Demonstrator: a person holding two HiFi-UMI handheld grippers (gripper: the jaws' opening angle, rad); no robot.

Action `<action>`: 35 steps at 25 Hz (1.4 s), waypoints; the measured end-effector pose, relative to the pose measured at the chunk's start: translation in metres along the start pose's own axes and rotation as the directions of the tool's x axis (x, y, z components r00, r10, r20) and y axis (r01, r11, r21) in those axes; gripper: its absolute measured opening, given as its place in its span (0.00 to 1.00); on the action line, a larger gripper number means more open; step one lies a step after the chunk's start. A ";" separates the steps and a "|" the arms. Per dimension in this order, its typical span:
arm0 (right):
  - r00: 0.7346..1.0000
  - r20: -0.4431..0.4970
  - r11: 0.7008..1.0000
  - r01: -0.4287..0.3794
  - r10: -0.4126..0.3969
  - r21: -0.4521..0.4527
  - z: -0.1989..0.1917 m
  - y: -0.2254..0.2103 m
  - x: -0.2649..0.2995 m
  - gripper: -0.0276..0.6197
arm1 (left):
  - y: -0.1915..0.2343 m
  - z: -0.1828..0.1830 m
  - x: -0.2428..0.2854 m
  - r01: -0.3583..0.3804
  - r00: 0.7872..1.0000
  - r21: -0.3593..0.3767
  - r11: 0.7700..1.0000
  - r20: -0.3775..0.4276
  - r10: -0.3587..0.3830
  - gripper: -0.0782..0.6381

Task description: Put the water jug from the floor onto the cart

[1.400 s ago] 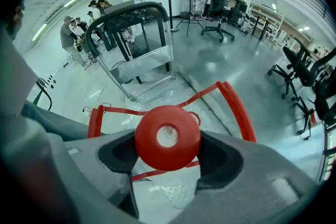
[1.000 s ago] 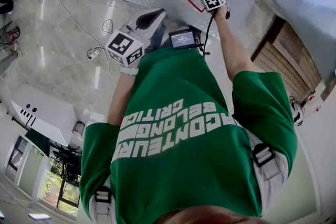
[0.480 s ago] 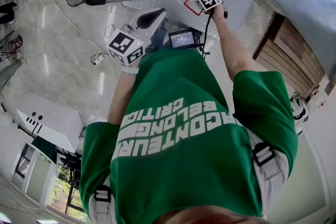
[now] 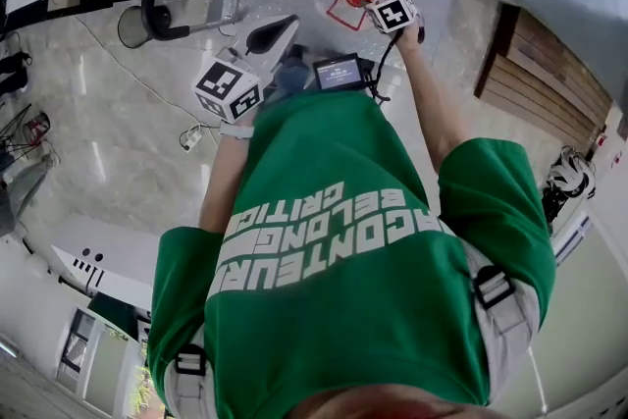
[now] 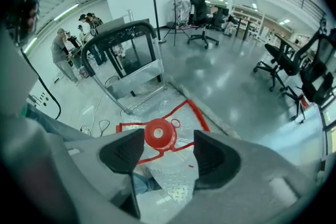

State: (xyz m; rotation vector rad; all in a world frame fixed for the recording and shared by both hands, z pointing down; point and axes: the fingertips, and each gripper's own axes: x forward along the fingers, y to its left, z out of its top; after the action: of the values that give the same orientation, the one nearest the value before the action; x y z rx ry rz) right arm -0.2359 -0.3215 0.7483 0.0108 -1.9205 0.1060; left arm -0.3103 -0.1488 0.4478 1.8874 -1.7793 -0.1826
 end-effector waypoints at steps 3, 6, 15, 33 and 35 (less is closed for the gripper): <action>0.987 0.145 0.997 0.060 -0.066 0.046 0.016 -0.016 -0.042 0.29 | -0.006 0.006 0.012 0.049 0.999 0.016 0.999 -0.005 -0.049 0.12; 0.964 0.219 0.985 0.131 -0.153 0.111 0.014 -0.036 -0.089 0.06 | -0.013 0.013 0.025 0.103 0.995 0.035 0.994 -0.012 -0.102 0.12; 0.870 0.431 0.961 0.150 -0.240 0.231 -0.002 -0.043 -0.212 0.03 | -0.042 0.019 0.056 0.224 0.974 0.058 0.973 -0.032 -0.222 0.12; 0.773 0.564 0.950 0.161 -0.289 0.267 -0.067 0.013 -0.315 0.03 | -0.117 -0.004 0.087 0.391 0.917 0.094 0.915 -0.121 -0.380 0.12; 0.767 0.567 0.946 0.162 -0.299 0.279 -0.073 0.018 -0.318 0.03 | -0.119 -0.007 0.087 0.398 0.914 0.092 0.913 -0.131 -0.385 0.12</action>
State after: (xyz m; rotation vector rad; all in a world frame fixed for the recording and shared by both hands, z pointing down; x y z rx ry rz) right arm -0.0586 -0.3115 0.4736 0.4863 -2.5248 0.1560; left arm -0.1912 -0.2317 0.4216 2.2803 -1.3472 -0.1168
